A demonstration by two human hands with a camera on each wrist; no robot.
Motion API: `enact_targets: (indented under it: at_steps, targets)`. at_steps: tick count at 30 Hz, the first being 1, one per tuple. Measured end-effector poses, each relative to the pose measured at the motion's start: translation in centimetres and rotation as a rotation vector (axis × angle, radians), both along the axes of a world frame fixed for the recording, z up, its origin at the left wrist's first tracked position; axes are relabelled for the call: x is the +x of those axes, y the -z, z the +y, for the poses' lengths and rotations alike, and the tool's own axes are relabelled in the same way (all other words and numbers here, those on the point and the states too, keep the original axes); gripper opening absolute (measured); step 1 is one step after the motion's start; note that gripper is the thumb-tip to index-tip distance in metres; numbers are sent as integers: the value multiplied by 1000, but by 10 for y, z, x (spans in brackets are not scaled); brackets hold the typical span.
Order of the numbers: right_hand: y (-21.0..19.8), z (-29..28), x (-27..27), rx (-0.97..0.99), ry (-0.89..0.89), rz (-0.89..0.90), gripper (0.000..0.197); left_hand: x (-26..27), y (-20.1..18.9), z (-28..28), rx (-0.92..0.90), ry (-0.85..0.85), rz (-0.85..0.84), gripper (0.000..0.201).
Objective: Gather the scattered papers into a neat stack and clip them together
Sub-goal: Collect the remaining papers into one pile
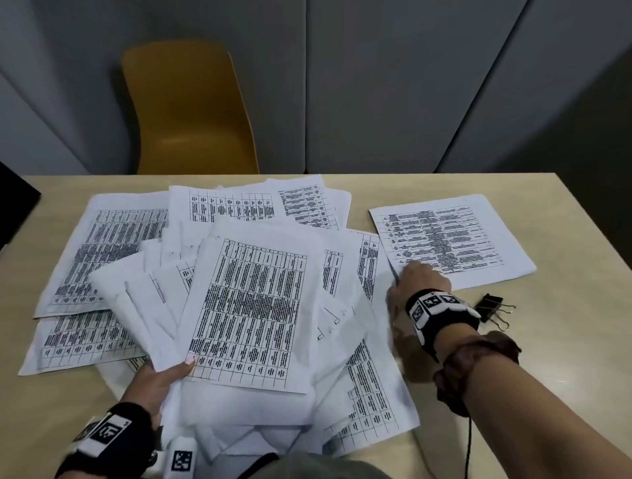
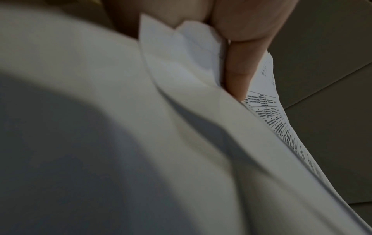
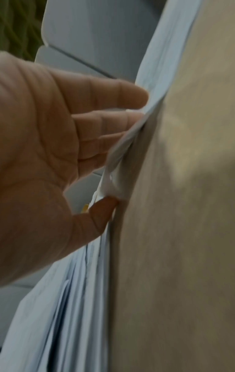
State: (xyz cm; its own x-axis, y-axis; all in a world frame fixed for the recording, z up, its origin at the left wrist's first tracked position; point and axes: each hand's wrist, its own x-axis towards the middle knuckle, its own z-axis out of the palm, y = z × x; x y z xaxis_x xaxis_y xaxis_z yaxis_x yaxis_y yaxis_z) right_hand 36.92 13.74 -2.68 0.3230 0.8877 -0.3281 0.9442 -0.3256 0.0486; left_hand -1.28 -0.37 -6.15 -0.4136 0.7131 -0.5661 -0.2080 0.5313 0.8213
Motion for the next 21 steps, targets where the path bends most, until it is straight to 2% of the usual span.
enact_targets:
  at_steps: [3, 8, 11, 14, 16, 18, 20, 21]
  targets:
    - [-11, 2, 2, -7, -92, -58, 27, 0, 1, 0, 1, 14, -9, 19]
    - [-31, -22, -7, 80, -201, 75, 30, -10, 10, -3, -32, -32, -19, 22]
    - [-19, -64, -23, 107, -351, 256, 29, -17, 15, -5, -56, -46, -35, 30]
    - [-1, -105, -34, 96, -499, 234, 22, -17, 18, -5, -65, -61, -63, 36]
    - [-3, -123, -34, -9, -545, 301, 35, -18, 20, -4, -60, -52, -72, 41]
    - [-8, -126, -26, -86, -530, 487, 69, -17, 20, -3, -48, -35, -70, 34]
    - [-9, -117, -16, 15, -312, 705, 93, -15, 20, -2, -37, -30, -78, 20]
    - [-11, -109, -13, 138, -109, 747, 93, -14, 21, -2, -31, -30, -83, 19]
